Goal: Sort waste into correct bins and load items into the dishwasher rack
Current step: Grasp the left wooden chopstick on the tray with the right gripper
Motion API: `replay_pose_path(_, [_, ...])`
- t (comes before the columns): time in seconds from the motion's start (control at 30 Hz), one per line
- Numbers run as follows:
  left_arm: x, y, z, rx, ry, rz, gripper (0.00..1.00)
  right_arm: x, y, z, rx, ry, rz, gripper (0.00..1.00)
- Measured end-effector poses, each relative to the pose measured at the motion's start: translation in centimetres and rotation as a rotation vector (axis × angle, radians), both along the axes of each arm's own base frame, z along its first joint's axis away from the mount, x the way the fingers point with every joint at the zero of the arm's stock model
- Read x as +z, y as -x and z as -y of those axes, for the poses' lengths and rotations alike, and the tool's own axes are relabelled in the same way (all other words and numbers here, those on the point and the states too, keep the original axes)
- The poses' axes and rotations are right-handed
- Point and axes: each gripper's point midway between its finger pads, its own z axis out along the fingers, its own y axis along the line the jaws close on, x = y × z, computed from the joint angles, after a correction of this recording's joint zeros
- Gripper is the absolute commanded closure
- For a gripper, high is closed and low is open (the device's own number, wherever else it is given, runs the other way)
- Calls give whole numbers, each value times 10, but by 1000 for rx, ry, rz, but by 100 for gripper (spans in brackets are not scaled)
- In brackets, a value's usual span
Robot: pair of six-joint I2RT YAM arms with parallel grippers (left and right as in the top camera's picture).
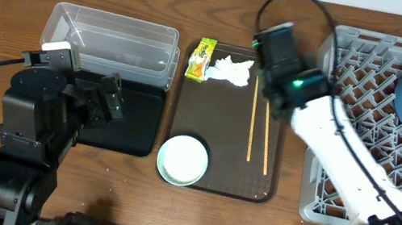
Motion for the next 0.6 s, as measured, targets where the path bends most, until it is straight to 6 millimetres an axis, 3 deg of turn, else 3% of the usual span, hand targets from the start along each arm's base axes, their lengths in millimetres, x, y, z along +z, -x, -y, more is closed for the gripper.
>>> replay_pose_path(0.1, [0, 0, 0, 0, 0, 0, 2, -22, 20, -36, -19, -168, -111, 52])
replay_pose_path(0.2, [0, 0, 0, 0, 0, 0, 2, -54, 39, -52, -86, -228, -234, 53])
replay_pose_path(0.43, [0, 0, 0, 0, 0, 0, 2, -124, 56, -52, -255, -210, -419, 57])
replay_pose_path(0.6, [0, 0, 0, 0, 0, 0, 2, -157, 55, -36, -367, -199, -479, 56])
